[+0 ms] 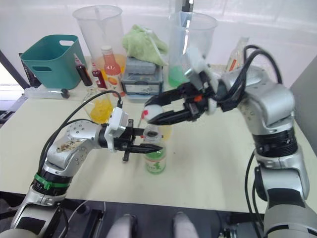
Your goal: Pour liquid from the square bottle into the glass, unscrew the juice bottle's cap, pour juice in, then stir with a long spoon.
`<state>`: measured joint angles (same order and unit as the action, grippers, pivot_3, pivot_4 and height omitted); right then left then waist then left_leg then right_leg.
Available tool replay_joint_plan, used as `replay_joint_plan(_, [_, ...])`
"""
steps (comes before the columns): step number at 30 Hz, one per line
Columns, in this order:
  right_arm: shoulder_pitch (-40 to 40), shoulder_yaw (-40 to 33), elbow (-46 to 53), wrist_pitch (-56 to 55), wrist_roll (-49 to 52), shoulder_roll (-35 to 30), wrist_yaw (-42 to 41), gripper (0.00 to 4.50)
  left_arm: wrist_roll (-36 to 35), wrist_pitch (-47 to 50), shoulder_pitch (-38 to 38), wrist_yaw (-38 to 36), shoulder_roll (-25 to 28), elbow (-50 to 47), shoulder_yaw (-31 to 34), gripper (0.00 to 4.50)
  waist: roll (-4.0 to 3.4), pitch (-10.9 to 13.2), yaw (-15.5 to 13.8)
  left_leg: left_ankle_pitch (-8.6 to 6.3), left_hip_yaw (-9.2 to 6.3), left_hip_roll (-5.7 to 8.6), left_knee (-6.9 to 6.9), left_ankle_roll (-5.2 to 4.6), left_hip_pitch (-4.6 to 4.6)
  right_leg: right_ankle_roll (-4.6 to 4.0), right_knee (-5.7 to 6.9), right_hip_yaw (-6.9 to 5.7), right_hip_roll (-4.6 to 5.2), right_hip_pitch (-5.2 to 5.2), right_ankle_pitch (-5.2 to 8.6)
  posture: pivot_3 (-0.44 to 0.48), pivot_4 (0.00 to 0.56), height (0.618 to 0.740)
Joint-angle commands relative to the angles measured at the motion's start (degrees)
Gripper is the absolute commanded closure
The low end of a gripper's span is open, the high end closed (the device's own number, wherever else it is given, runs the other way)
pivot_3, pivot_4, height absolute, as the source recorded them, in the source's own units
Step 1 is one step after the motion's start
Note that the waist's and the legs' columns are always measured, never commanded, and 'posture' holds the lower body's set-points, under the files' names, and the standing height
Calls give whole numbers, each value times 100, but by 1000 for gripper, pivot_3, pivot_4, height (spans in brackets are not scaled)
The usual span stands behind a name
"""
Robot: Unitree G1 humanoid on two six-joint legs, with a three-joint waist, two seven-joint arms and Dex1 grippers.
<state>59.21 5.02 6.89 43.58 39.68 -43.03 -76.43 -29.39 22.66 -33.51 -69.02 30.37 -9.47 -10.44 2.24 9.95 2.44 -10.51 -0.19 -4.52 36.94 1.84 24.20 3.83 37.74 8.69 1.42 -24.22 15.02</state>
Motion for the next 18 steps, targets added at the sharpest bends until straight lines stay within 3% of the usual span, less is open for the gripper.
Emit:
replay_joint_plan(1, [-162, -749, 106, 363, 192, -342, 511, 2848, 304, 65, 104, 46, 67, 236, -200, 3116, 0, 0, -8, 0, -1, 0, 0, 0, 0, -1, -1, 0, 0, 1, 0, 0, 150, 707])
replay_joint_plan(5, [-687, -1296, 77, 378, 12, -774, 860, 2848, 293, 38, 107, -5, 49, 241, -238, 3116, 0, 0, 2, 0, 1, 0, -1, 0, -1, 0, -3, 1, 0, 1, 0, 0, 150, 707])
replay_joint_plan(11, [-1888, -2303, -750, -212, -763, -1319, 1800, 2848, 268, -5, 77, -33, -16, 322, -246, 3116, 1, 0, -20, 0, 1, 4, 1, 0, 0, 1, -10, 2, 4, 7, 0, 0, 150, 707])
replay_joint_plan(14, [-2705, -2766, -888, -420, -1074, -1113, 2556, 2848, 269, -34, 112, -2, -68, 310, -251, 3116, 3, -3, -21, 0, 1, 6, 0, 0, 0, 2, -15, 3, 6, 10, 0, 0, 150, 707])
replay_joint_plan(18, [-3186, -2931, -894, -615, -1223, -807, 3058, 2848, 267, -26, 178, 36, -88, 236, -259, 3116, -41, -27, 34, 0, 3, 11, 0, 0, -1, 11, -11, 14, 6, 7, -5, 0, 150, 707])
